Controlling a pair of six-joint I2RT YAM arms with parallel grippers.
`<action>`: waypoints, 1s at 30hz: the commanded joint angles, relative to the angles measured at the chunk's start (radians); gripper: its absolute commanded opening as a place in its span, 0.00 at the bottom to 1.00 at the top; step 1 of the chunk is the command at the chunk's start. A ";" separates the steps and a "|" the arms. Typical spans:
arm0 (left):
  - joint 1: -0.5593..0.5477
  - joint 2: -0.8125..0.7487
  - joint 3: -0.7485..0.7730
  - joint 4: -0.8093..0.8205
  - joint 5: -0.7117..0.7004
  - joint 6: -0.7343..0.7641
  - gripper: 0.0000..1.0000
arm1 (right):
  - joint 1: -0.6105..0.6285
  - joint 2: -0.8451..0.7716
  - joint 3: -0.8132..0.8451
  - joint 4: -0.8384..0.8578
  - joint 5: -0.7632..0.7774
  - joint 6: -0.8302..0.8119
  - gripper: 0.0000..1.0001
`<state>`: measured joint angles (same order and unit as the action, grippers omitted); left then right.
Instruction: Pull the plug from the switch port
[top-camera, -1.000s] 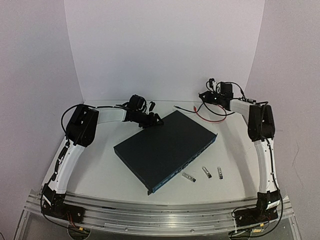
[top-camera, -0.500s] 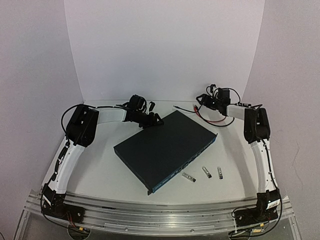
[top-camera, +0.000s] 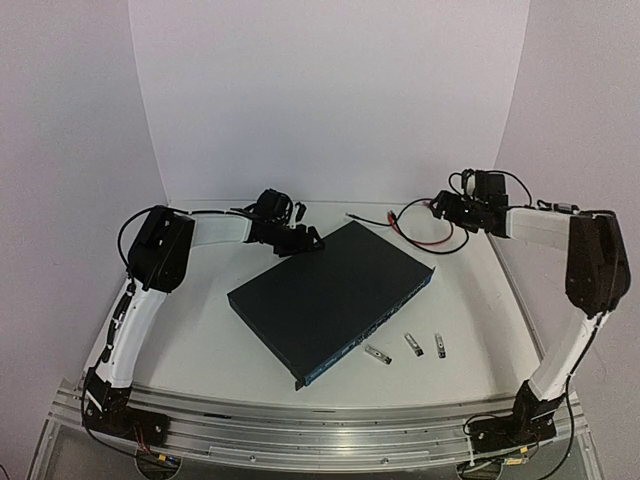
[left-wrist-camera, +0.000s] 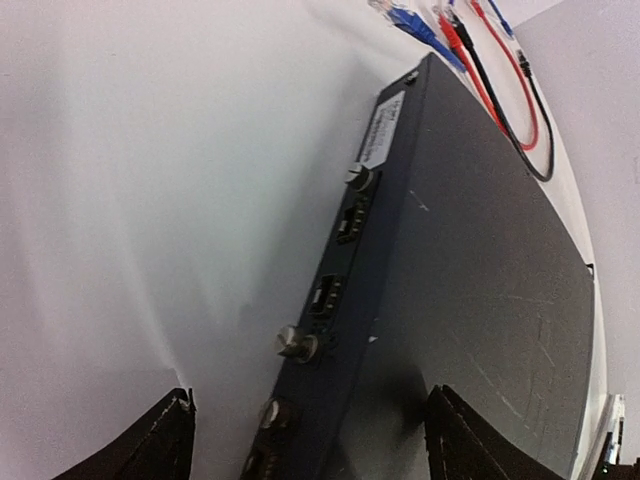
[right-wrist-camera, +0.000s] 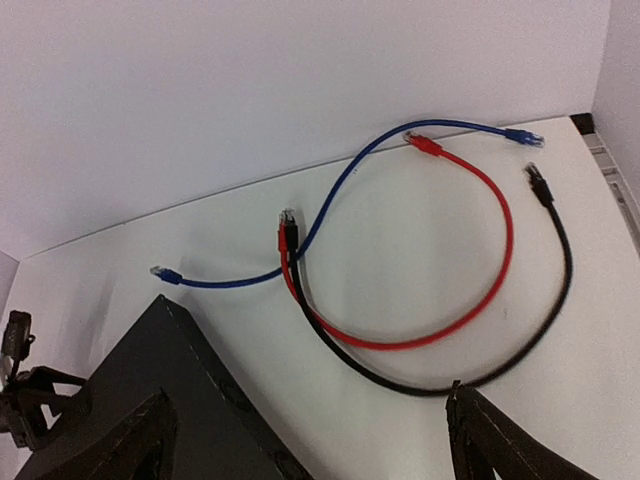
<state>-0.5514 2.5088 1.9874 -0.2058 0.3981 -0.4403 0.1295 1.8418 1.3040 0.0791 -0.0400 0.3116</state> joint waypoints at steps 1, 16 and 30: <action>0.012 -0.141 -0.056 -0.132 -0.258 0.027 0.84 | 0.000 -0.212 -0.204 -0.063 0.102 0.002 0.91; 0.013 -0.943 -0.831 -0.106 -0.806 -0.227 1.00 | 0.001 -0.636 -0.601 -0.249 0.192 0.029 0.94; 0.015 -1.314 -1.151 -0.133 -0.768 -0.278 1.00 | 0.001 -0.844 -0.789 -0.292 0.295 0.027 0.95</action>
<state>-0.5396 1.2862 0.8369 -0.3420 -0.3931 -0.7128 0.1295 1.0581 0.5344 -0.2003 0.2119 0.3490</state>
